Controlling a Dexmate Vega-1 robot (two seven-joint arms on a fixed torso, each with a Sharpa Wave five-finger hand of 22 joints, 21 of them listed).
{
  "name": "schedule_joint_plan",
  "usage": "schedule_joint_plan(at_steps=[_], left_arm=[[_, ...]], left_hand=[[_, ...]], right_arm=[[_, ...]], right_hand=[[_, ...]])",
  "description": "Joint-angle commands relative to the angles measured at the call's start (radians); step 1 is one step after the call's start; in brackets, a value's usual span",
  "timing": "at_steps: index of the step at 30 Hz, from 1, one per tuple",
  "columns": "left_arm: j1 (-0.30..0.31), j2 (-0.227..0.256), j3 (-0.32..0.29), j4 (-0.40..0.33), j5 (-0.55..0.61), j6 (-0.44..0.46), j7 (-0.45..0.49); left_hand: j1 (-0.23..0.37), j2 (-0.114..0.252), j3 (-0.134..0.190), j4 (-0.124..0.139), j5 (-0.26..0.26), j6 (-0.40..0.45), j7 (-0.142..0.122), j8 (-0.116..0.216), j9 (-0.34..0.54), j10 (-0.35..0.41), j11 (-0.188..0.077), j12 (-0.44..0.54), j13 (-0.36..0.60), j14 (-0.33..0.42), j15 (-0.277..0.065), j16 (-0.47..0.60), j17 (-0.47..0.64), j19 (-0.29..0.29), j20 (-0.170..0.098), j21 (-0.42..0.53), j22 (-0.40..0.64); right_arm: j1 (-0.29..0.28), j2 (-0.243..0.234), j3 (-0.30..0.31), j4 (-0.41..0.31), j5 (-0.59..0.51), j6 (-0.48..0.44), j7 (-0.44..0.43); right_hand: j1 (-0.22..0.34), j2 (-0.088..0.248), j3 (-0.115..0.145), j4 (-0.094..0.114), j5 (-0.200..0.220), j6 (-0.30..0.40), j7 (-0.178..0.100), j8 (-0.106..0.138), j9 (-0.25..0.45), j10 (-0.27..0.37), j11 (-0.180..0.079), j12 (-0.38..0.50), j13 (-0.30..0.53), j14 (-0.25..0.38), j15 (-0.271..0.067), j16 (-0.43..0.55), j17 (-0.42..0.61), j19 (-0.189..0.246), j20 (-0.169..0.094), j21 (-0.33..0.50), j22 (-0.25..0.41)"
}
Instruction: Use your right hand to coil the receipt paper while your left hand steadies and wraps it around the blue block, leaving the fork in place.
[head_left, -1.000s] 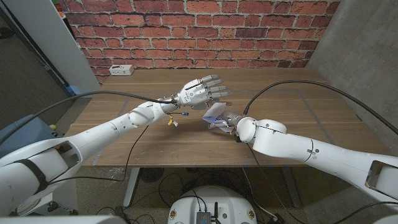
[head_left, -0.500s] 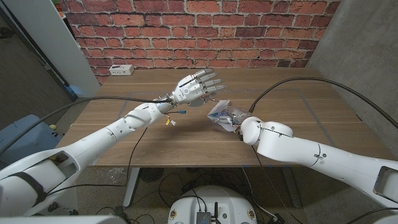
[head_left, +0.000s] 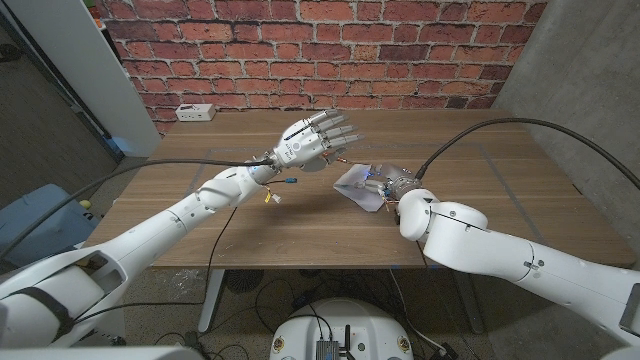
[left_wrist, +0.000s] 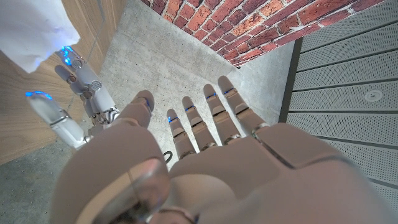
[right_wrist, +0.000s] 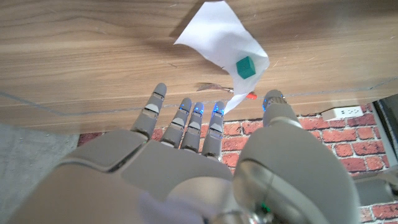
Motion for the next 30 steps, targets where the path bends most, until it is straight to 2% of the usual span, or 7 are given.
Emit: schedule_joint_plan(at_steps=[1, 8, 14, 17, 20, 25, 30], left_arm=[[0.030, -0.008, -0.039, -0.013, -0.003, -0.031, 0.000], [0.050, -0.019, -0.062, -0.011, -0.013, -0.056, 0.000], [0.071, -0.047, -0.099, 0.009, -0.029, -0.099, 0.000], [0.079, -0.053, -0.109, 0.016, -0.039, -0.109, 0.000], [0.088, -0.058, -0.123, 0.018, -0.058, -0.134, 0.000], [0.094, -0.054, -0.133, 0.020, -0.122, -0.196, 0.000], [0.070, -0.012, -0.074, 0.017, -0.234, -0.204, -0.003]], left_hand=[[-0.007, -0.004, 0.011, -0.001, 0.006, 0.009, 0.000, -0.003, 0.002, 0.010, -0.002, 0.005, 0.005, 0.012, -0.172, 0.006, 0.003, 0.012, 0.001, -0.002, 0.000], [-0.009, -0.004, 0.019, -0.004, 0.007, 0.011, 0.000, -0.004, 0.002, 0.013, 0.001, 0.004, 0.006, 0.016, -0.173, 0.007, 0.003, 0.025, 0.004, 0.001, 0.000], [-0.010, -0.003, 0.027, -0.007, 0.007, 0.013, 0.000, -0.005, 0.002, 0.022, 0.002, 0.006, 0.005, 0.020, -0.173, 0.008, 0.002, 0.033, 0.007, 0.002, 0.000], [-0.010, -0.003, 0.030, -0.008, 0.007, 0.013, 0.000, -0.006, 0.002, 0.024, 0.003, 0.006, 0.005, 0.023, -0.173, 0.009, 0.002, 0.035, 0.008, 0.002, 0.000], [-0.011, -0.003, 0.032, -0.009, 0.007, 0.014, 0.000, -0.006, 0.002, 0.026, 0.003, 0.006, 0.005, 0.025, -0.173, 0.009, 0.002, 0.035, 0.008, 0.001, 0.000], [-0.013, -0.005, 0.036, -0.010, 0.007, 0.016, 0.000, -0.006, 0.002, 0.028, 0.004, 0.006, 0.005, 0.028, -0.172, 0.010, 0.002, 0.037, 0.009, 0.001, 0.000], [-0.020, -0.010, 0.040, -0.010, 0.006, 0.024, 0.001, -0.005, 0.002, 0.036, 0.007, 0.007, 0.005, 0.033, -0.169, 0.011, 0.002, 0.038, 0.025, 0.000, 0.001]], right_arm=[[-0.138, -0.030, 0.137, -0.086, 0.109, -0.037, -0.227], [-0.105, -0.038, 0.127, -0.072, 0.311, -0.037, -0.442], [-0.088, -0.042, 0.087, -0.029, 0.235, 0.062, -0.367], [-0.059, -0.043, 0.048, -0.005, 0.192, 0.088, -0.325], [-0.050, -0.041, 0.016, 0.028, 0.133, 0.135, -0.304], [-0.040, -0.047, -0.026, 0.086, 0.042, 0.242, -0.246], [-0.039, -0.019, -0.068, 0.139, -0.078, 0.286, -0.226]], right_hand=[[0.039, 0.019, 0.029, -0.005, 0.008, 0.013, 0.004, 0.004, 0.002, 0.008, -0.004, 0.005, 0.000, 0.011, -0.013, -0.001, -0.001, 0.004, -0.010, 0.003, 0.001], [0.077, 0.048, 0.059, -0.011, 0.003, 0.026, 0.006, 0.006, 0.002, 0.013, -0.007, 0.004, -0.001, 0.020, -0.017, -0.001, -0.005, 0.010, -0.015, 0.003, 0.000], [0.053, 0.072, 0.054, 0.018, -0.016, 0.022, -0.002, -0.002, 0.002, 0.013, -0.020, 0.001, -0.001, 0.015, -0.027, 0.005, 0.006, 0.021, -0.035, 0.005, 0.001], [0.109, 0.076, 0.073, -0.012, -0.024, -0.016, -0.022, -0.016, 0.002, -0.012, -0.032, -0.011, -0.002, 0.004, -0.028, -0.001, 0.001, 0.022, -0.047, 0.003, 0.000], [0.162, 0.075, 0.088, -0.025, -0.031, -0.058, -0.060, -0.023, 0.002, -0.031, -0.038, -0.017, -0.003, -0.002, -0.032, -0.004, -0.004, 0.023, -0.057, 0.001, 0.000], [0.213, 0.055, 0.095, -0.030, -0.036, -0.094, -0.074, -0.025, 0.002, -0.054, -0.058, -0.022, -0.003, -0.015, -0.037, -0.011, -0.011, 0.025, -0.063, 0.000, -0.001], [0.229, 0.011, 0.080, -0.027, -0.037, -0.101, -0.088, -0.020, 0.001, -0.060, -0.071, -0.020, -0.003, -0.024, -0.038, -0.017, -0.017, 0.019, -0.070, -0.004, -0.001]])
